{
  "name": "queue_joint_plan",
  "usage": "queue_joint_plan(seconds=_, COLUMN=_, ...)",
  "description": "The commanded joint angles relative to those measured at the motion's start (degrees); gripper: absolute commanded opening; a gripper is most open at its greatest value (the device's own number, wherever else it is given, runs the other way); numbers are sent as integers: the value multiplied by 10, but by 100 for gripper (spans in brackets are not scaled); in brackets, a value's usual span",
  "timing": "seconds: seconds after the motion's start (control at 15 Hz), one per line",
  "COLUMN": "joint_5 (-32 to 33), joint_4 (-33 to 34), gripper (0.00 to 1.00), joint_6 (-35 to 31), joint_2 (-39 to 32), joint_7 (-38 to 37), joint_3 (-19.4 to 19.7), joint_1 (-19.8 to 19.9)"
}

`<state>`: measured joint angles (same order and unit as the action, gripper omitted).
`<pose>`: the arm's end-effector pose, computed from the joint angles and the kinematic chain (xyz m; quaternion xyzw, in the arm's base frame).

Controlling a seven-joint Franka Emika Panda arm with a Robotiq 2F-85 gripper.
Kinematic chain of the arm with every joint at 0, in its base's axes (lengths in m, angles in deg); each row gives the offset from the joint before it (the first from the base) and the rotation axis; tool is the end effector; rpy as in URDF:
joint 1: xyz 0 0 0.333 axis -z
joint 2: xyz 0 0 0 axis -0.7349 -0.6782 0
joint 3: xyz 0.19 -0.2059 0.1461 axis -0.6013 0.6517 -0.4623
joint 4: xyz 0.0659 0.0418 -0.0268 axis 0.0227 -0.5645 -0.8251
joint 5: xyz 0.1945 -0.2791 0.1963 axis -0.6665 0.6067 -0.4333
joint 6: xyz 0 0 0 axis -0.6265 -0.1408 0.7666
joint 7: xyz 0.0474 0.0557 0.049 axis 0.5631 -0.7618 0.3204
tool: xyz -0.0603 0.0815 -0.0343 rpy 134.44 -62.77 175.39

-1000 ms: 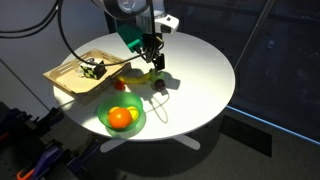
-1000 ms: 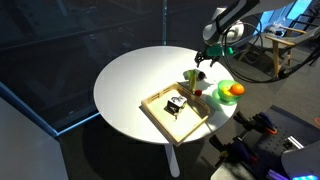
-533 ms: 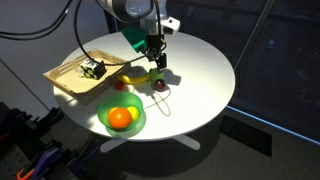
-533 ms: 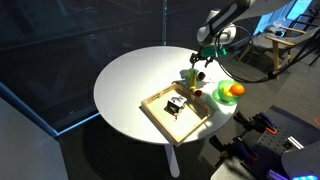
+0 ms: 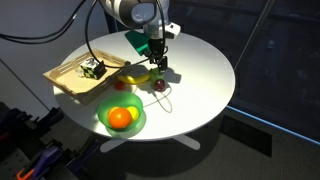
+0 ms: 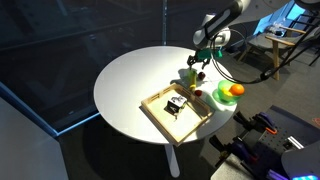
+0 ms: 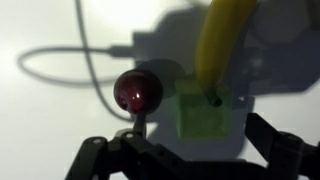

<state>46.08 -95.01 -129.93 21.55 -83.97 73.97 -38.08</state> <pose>0.6470 -0.1646 0.1699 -0.9647 0.2620 -0.0184 0.0191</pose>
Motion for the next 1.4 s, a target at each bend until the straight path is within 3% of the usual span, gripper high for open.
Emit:
queue_joint_plan(seconds=0.0, joint_5=-11, joint_4=37, gripper=100, joint_6=26, joint_2=-20, joint_7=2, joint_3=-6, joint_1=7)
queue_joint_plan(seconds=1.33, joint_5=-7, joint_4=91, gripper=100, joint_6=52, joint_2=-64, joint_7=-1, joint_3=-8, joint_1=4)
